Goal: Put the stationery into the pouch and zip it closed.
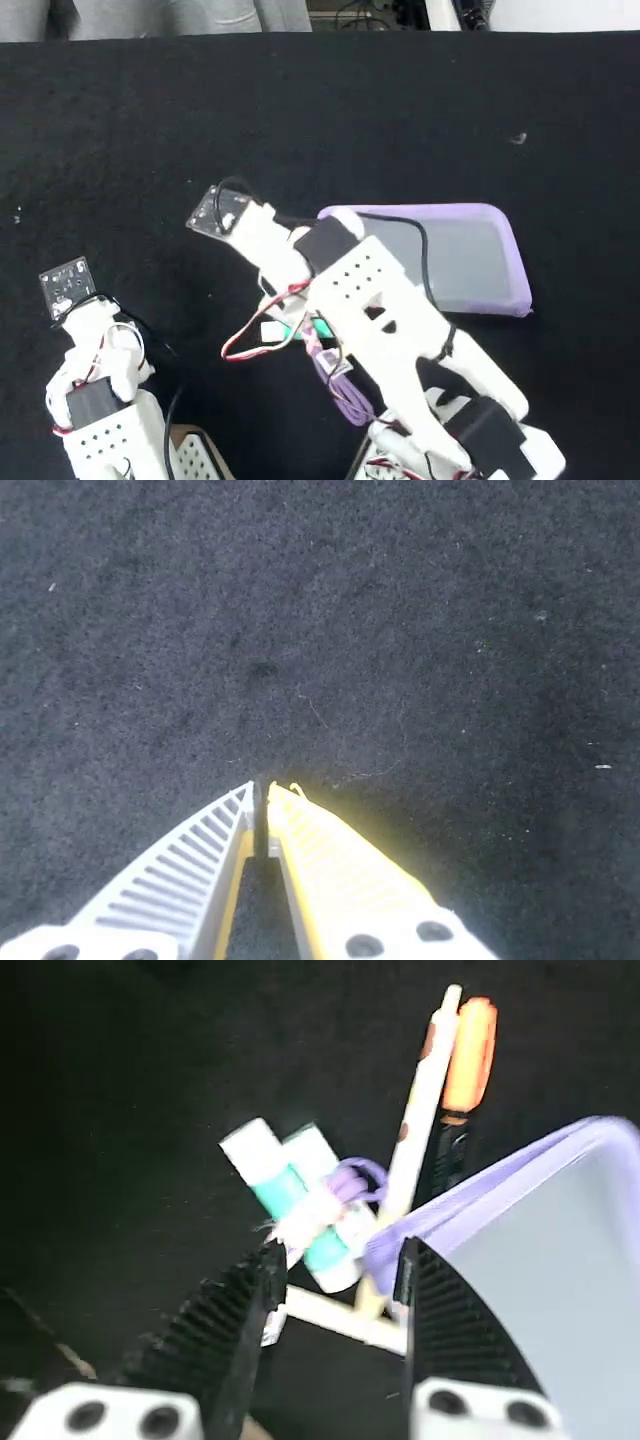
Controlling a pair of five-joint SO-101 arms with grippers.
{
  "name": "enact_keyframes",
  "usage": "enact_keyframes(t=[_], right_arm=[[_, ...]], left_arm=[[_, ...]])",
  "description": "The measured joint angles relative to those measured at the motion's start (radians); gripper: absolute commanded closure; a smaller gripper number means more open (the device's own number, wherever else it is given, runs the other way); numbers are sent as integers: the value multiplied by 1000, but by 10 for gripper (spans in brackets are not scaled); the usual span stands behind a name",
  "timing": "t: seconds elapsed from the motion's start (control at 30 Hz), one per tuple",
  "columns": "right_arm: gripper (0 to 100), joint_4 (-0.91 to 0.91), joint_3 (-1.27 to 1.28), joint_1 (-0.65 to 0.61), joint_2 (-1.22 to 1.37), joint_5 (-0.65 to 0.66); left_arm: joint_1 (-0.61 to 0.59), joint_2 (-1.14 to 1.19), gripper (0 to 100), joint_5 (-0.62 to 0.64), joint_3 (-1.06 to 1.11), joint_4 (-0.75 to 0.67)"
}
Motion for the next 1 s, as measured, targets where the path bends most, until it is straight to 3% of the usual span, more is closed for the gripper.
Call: enact_keyframes(t=[0.17,0.53,1.0], right_arm=[[807,8,-15,-5,109,-127],[808,12,-71,-8,344,-140],[808,-23,-78,-9,433,-198]], left_arm=[[0,0,970,0,0,0],[0,0,970,0,0,0],[0,0,970,0,0,0]])
